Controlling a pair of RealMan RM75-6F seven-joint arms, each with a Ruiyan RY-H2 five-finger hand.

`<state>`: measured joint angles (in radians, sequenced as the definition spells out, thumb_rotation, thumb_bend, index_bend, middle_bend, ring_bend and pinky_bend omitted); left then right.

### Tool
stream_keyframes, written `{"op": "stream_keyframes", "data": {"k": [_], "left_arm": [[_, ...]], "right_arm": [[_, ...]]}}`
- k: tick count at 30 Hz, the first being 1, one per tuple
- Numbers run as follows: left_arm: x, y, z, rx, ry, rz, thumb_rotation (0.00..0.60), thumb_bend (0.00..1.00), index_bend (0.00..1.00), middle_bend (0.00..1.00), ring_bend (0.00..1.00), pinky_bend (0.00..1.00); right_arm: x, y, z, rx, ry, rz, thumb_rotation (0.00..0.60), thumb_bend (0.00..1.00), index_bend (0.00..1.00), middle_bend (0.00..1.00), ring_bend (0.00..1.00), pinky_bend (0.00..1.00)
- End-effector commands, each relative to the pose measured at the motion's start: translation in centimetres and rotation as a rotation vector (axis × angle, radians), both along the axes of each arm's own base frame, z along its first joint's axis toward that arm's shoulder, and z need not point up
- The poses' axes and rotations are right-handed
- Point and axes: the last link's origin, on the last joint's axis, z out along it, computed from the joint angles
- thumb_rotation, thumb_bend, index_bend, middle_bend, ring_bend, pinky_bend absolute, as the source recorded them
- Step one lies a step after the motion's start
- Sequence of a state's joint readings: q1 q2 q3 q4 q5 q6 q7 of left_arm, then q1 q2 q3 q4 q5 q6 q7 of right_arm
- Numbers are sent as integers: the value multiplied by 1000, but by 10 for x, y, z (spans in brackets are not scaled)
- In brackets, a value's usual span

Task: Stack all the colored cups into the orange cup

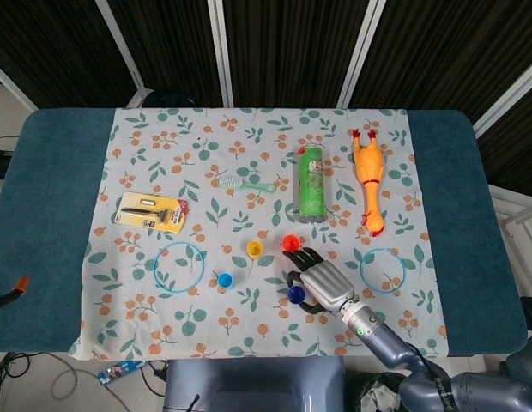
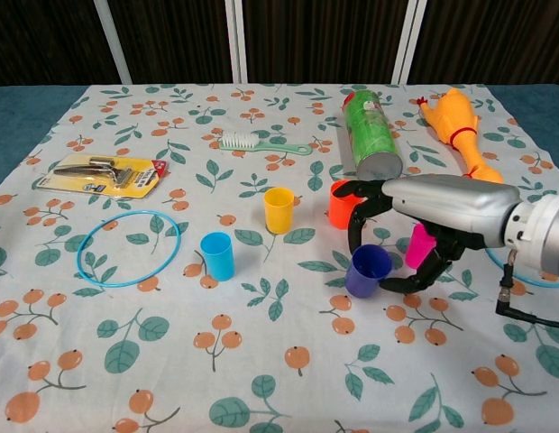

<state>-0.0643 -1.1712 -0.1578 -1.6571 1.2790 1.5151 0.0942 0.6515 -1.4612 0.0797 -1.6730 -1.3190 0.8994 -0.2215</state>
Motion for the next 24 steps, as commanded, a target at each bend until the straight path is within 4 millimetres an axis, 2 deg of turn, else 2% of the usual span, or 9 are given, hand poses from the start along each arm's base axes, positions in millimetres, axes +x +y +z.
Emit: {"op": "stream_keyframes", "data": {"k": [1, 8, 12, 18, 24], "left_arm": [[0, 0, 1, 4, -2, 2, 600, 206, 30, 0, 0, 0], [-1, -1, 3, 24, 8, 10, 600, 206, 30, 0, 0, 0], [0, -2, 3, 35, 20, 7, 600, 206, 30, 0, 0, 0], [2, -4, 3, 46, 26, 3, 600, 206, 31, 0, 0, 0], [2, -3, 2, 42, 29, 6, 600, 206, 30, 0, 0, 0]], "right_arm": [[8, -8, 10, -24, -4, 13, 600, 367, 436, 0, 0, 46], [31, -38, 37, -92, 0, 46, 600, 366, 436, 0, 0, 46], [40, -58, 43, -124, 17, 41, 600, 367, 436, 0, 0, 46], [43, -80, 39, -97, 37, -12, 600, 367, 436, 0, 0, 46], [42, -86, 27, -72, 46, -36, 600, 366, 437, 0, 0, 46]]}}
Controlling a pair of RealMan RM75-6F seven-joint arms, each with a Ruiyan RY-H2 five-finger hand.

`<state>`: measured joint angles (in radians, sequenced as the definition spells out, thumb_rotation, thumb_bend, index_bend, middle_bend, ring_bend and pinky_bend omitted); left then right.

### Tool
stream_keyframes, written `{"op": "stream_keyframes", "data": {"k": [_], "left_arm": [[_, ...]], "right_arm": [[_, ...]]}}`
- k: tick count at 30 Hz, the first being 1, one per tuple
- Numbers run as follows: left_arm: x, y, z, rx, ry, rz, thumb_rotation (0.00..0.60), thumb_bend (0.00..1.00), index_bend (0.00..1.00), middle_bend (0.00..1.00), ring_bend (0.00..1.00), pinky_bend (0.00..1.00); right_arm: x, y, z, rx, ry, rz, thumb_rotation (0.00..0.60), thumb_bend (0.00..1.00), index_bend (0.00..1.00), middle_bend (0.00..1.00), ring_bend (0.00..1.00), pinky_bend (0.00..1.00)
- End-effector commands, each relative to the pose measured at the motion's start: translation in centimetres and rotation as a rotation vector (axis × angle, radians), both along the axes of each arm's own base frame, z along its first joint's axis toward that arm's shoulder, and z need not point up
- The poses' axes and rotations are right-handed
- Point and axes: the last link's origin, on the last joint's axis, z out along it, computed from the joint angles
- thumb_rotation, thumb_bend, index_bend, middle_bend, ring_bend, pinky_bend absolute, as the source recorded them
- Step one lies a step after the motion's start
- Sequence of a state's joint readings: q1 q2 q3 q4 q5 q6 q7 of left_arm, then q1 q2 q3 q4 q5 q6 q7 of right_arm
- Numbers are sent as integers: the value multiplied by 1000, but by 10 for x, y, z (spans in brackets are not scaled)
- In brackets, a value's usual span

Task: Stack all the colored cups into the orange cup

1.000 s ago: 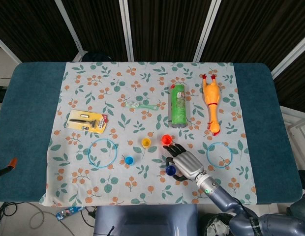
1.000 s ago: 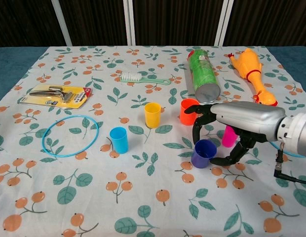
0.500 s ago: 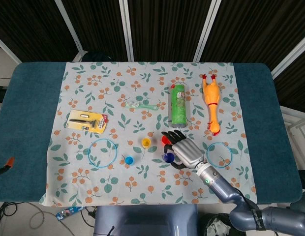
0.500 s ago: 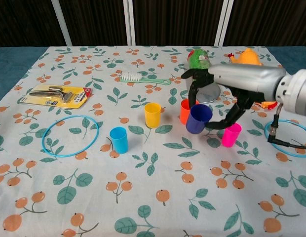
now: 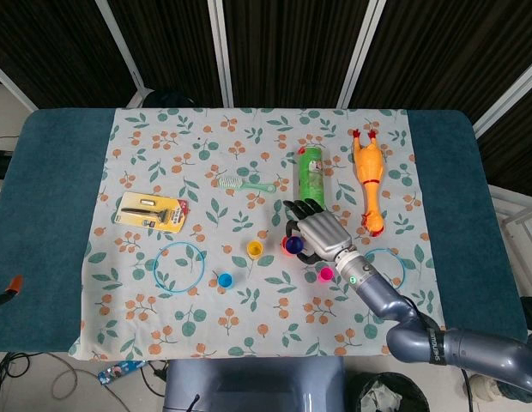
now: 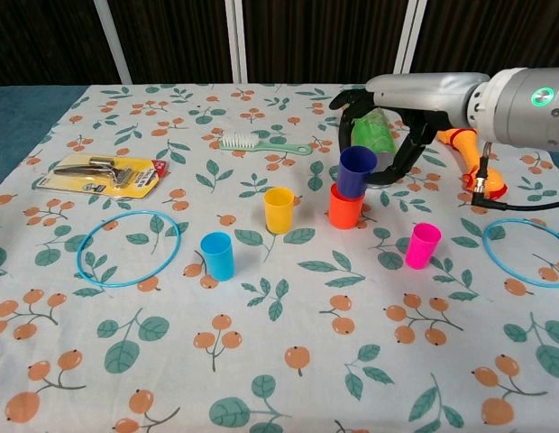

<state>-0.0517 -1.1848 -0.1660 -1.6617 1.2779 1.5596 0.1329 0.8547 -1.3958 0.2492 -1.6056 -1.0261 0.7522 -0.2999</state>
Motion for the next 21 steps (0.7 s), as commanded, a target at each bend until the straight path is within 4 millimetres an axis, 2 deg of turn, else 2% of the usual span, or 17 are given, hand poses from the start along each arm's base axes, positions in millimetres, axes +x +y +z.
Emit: {"op": "stream_keyframes", "data": {"k": [1, 15, 17, 19, 21], "left_arm": [[0, 0, 0, 0, 0, 1, 600, 206, 30, 0, 0, 0], [-2, 2, 1, 2, 0, 9, 600, 206, 30, 0, 0, 0], [-2, 2, 1, 5, 0, 7, 600, 206, 30, 0, 0, 0], [-1, 2, 1, 6, 1, 7, 600, 206, 30, 0, 0, 0], [-2, 2, 1, 5, 1, 7, 600, 206, 31, 0, 0, 0]], "right_arm": [[1, -4, -6, 9, 1, -6, 600, 367, 437, 0, 0, 46], [-6, -12, -16, 14, 28, -29, 600, 366, 433, 0, 0, 46], [-7, -12, -18, 20, 36, -29, 600, 366, 382, 0, 0, 46], [-9, -11, -19, 27, 48, -31, 600, 366, 230, 0, 0, 46], [-11, -11, -20, 29, 58, -39, 600, 367, 136, 0, 0, 46]]}}
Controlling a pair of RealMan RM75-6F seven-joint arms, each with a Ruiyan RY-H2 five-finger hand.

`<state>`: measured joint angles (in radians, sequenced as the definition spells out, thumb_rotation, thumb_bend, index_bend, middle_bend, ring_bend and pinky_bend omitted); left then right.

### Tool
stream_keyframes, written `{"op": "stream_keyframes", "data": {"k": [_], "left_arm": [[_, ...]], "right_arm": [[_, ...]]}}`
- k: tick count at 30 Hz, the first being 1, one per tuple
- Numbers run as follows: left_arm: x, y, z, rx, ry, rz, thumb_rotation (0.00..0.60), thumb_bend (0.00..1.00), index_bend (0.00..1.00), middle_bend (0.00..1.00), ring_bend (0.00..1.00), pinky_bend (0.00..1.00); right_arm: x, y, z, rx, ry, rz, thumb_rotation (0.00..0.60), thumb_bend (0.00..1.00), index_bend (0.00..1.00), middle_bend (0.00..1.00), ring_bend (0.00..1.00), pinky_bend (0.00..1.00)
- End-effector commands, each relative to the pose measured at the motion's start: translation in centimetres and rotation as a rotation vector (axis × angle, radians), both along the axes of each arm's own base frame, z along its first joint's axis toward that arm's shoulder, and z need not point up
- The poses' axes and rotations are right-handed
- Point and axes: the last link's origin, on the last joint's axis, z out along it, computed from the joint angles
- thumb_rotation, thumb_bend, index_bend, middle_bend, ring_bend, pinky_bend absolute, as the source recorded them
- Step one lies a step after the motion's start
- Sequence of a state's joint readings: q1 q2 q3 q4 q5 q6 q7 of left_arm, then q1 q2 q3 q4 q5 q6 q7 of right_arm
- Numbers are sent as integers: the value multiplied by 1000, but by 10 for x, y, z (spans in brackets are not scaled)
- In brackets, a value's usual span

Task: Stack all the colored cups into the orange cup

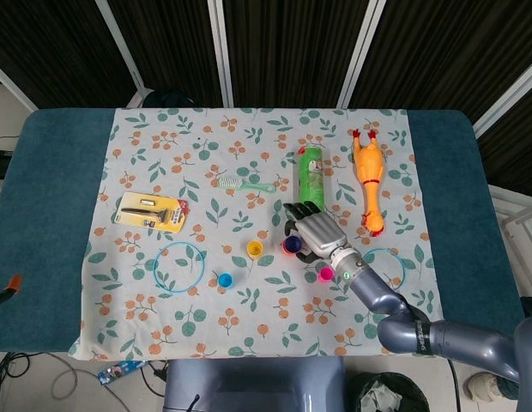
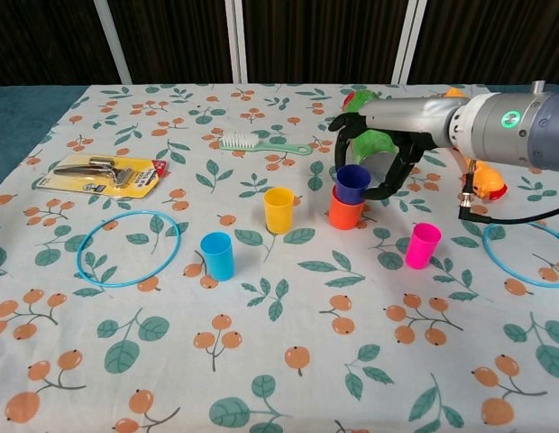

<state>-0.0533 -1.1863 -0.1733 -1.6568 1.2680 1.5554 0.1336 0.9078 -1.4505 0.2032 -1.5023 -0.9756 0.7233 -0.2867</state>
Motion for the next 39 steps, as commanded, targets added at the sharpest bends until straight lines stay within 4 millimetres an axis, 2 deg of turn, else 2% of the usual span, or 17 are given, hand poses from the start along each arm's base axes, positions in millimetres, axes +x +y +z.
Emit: {"op": "stream_keyframes", "data": {"k": [1, 11, 16, 20, 24, 28, 31, 34, 39], "left_arm": [[0, 0, 0, -2, 0, 1, 600, 206, 31, 0, 0, 0], [0, 1, 0, -10, -2, -4, 600, 206, 30, 0, 0, 0], [-1, 1, 0, -16, -2, -4, 600, 206, 30, 0, 0, 0], [0, 1, -2, -33, -5, -7, 600, 206, 30, 0, 0, 0], [1, 0, -3, -61, -11, -18, 600, 206, 30, 0, 0, 0], [2, 0, -5, -88, -19, -36, 600, 205, 31, 0, 0, 0], [4, -1, -5, -108, -29, -53, 600, 196, 31, 0, 0, 0], [6, -1, -7, -127, -23, -74, 600, 176, 36, 0, 0, 0], [15, 8, -12, -191, -27, -129, 600, 170, 93, 0, 0, 0]], "right_arm": [[-2, 0, -1, 2, 12, -10, 600, 367, 101, 0, 0, 46], [2, -1, 13, -61, -14, -41, 600, 365, 74, 0, 0, 46], [-1, 6, 41, -133, -27, -14, 600, 367, 74, 0, 0, 46], [-13, 19, 68, -197, -48, -5, 600, 366, 74, 0, 0, 46], [-40, 36, 97, -265, -49, -24, 600, 366, 74, 0, 0, 46], [-84, 62, 127, -367, -23, -55, 600, 367, 74, 0, 0, 46], [-113, 84, 142, -447, 4, -74, 600, 366, 67, 0, 0, 46], [-142, 114, 148, -534, 61, -90, 600, 366, 45, 0, 0, 46], [-168, 156, 143, -589, 56, -143, 600, 366, 36, 0, 0, 46]]}}
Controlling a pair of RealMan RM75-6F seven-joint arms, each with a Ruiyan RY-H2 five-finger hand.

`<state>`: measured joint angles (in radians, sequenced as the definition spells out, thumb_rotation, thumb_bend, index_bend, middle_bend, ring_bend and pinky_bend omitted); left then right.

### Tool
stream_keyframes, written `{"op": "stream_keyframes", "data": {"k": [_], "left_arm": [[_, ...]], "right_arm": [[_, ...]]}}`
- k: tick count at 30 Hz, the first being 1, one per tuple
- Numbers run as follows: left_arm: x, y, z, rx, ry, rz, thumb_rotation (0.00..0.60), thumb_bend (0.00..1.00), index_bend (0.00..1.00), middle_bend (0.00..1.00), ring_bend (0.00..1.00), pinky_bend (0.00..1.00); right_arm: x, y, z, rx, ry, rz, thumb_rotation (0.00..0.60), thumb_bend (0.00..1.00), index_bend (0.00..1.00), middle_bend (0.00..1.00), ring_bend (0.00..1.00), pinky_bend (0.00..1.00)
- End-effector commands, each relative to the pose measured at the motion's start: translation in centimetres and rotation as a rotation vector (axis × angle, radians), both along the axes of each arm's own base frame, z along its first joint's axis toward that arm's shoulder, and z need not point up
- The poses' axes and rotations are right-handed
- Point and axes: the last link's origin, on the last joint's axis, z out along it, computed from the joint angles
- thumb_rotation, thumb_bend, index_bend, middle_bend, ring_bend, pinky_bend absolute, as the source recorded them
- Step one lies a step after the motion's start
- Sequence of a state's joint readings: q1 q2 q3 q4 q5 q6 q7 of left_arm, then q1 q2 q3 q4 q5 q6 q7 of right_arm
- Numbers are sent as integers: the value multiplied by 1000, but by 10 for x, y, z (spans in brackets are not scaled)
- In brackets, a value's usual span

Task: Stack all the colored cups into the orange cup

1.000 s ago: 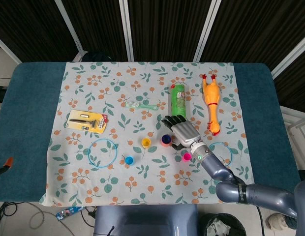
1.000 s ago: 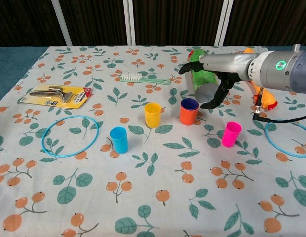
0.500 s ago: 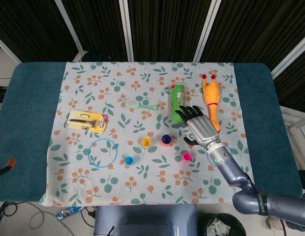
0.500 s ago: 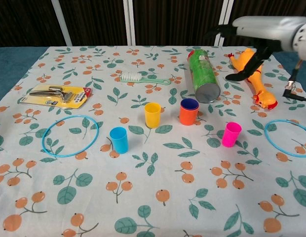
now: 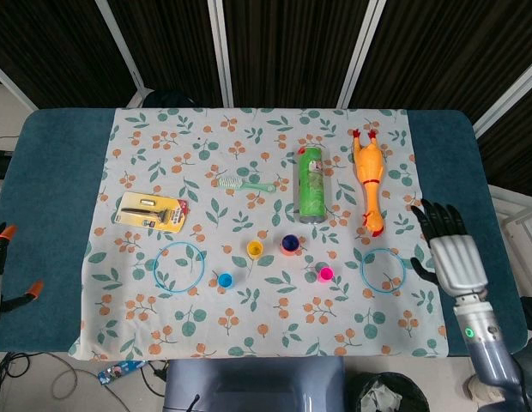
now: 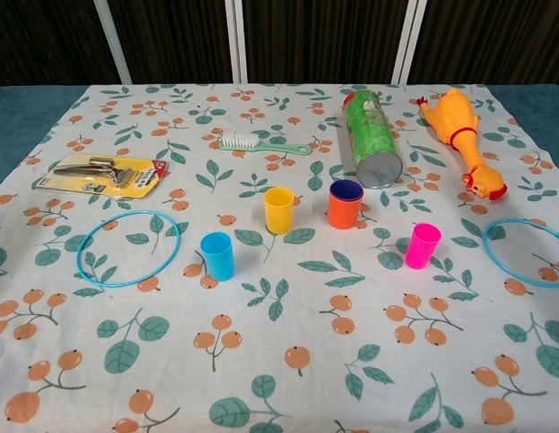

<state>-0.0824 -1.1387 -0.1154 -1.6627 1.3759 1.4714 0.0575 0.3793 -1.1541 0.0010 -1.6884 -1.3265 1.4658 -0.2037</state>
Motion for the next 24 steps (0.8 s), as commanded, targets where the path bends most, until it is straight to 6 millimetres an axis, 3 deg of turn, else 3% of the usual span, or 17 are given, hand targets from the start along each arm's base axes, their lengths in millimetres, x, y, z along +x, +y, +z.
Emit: {"op": "stream_keyframes", "data": {"k": [1, 6, 14, 24], "left_arm": [[9, 11, -3, -61, 1, -56, 600, 170, 105, 0, 0, 0], [44, 50, -10, -193, 19, -225, 600, 169, 145, 0, 0, 0], [118, 114, -49, -433, 19, -399, 600, 169, 207, 0, 0, 0], [187, 146, -116, -604, 6, -479, 600, 169, 242, 0, 0, 0]], "right_arm": [[-26, 43, -7, -31, 1, -32, 600, 366, 36, 0, 0, 46], [-35, 66, -15, -50, -32, -32, 600, 367, 35, 0, 0, 46], [-35, 69, -20, -62, -34, -14, 600, 367, 36, 0, 0, 46], [-39, 67, -22, -53, -36, -28, 600, 367, 36, 0, 0, 46]]}}
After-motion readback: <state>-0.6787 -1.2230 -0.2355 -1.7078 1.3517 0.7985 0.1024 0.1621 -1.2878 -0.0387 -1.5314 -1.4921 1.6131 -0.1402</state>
